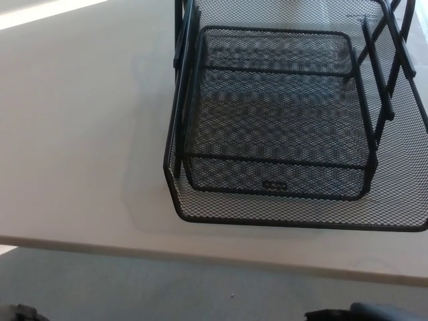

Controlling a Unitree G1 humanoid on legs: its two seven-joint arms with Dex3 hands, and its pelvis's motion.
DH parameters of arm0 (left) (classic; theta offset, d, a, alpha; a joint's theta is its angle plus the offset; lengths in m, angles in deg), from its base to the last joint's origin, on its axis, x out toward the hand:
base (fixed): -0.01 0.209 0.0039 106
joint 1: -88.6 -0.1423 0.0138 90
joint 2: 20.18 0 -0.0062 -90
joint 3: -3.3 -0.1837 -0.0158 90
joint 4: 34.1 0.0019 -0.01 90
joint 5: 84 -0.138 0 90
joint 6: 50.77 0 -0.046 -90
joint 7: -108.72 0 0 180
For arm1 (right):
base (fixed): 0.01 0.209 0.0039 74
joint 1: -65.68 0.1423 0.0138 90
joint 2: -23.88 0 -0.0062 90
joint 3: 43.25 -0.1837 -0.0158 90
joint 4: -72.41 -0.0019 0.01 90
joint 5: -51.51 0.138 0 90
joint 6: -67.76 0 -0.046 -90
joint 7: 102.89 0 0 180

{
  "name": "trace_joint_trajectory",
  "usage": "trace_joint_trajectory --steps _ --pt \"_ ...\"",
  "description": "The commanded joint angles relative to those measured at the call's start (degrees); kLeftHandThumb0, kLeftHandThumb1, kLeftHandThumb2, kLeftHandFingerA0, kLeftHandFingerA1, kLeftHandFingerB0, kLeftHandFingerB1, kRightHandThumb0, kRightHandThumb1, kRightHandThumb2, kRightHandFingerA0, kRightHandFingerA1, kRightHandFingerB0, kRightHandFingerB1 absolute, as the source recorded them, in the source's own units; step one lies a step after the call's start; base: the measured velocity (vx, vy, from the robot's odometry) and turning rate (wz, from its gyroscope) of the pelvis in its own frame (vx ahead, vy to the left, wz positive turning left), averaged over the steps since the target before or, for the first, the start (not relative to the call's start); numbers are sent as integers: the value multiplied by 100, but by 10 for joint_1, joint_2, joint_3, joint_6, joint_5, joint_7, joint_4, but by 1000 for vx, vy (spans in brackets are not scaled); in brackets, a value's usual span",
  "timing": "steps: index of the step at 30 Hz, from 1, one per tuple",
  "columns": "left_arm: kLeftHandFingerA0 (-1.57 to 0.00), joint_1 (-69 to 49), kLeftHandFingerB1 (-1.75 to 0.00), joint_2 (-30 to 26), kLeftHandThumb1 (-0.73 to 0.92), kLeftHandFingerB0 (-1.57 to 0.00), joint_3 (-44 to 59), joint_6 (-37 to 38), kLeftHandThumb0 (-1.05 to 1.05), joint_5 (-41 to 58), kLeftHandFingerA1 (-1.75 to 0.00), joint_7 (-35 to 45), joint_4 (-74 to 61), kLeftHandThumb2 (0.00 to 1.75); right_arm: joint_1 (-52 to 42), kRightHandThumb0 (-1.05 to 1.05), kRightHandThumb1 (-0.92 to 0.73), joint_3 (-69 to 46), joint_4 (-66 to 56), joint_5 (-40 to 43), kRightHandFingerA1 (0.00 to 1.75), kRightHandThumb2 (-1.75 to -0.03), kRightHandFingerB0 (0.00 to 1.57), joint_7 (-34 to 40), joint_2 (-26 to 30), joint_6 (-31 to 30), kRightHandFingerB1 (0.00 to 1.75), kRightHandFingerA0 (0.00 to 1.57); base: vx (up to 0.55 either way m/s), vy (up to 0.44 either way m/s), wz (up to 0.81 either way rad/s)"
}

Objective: A balck drawer is kept on the middle of the table and the robot uses its right hand to push it back away from the robot

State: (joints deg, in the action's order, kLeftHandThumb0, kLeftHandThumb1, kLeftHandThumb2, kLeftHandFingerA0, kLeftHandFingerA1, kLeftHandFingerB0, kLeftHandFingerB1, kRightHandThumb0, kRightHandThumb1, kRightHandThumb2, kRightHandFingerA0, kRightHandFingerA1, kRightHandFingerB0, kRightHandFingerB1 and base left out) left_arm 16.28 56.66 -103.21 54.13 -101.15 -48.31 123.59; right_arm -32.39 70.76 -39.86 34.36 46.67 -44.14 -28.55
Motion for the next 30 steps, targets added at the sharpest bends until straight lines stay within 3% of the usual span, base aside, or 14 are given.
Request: trace_joint_trajectory --steps 1,2,9,28,29,30 --pt "-48 8 -33 -10 71 -34 -5 10 -56 -14 -38 12 5 63 32 -53 -80 -27 -250 221 40 -64 34 -201 88 -71 34 43 0 0 0" --pt "-49 8 -33 -10 74 -35 -5 11 -55 -13 -38 12 4 63 46 -48 -63 -25 -262 237 57 -99 22 -204 82 -78 48 38 0 0 0" --pt "-47 8 -33 -10 72 -33 -3 16 -55 -11 -38 14 4 62 129 -50 -63 -32 -296 355 58 -100 24 -217 45 -133 49 39 0 0 0" --pt "-47 12 -32 -9 71 -31 -6 7 -56 -13 -38 13 2 62 283 -49 -63 38 -321 359 59 -99 23 -225 3 -254 49 37 0 0 0" --pt "-46 12 -32 -9 71 -30 -7 9 -56 -13 -38 13 3 62 300 -50 -80 43 -310 357 43 -64 34 -230 -2 -258 36 42 0 0 0" --pt "-46 12 -32 -9 71 -30 -7 10 -56 -13 -38 12 4 62 305 -50 -80 44 -307 357 43 -64 34 -232 -3 -260 36 42 0 0 0"
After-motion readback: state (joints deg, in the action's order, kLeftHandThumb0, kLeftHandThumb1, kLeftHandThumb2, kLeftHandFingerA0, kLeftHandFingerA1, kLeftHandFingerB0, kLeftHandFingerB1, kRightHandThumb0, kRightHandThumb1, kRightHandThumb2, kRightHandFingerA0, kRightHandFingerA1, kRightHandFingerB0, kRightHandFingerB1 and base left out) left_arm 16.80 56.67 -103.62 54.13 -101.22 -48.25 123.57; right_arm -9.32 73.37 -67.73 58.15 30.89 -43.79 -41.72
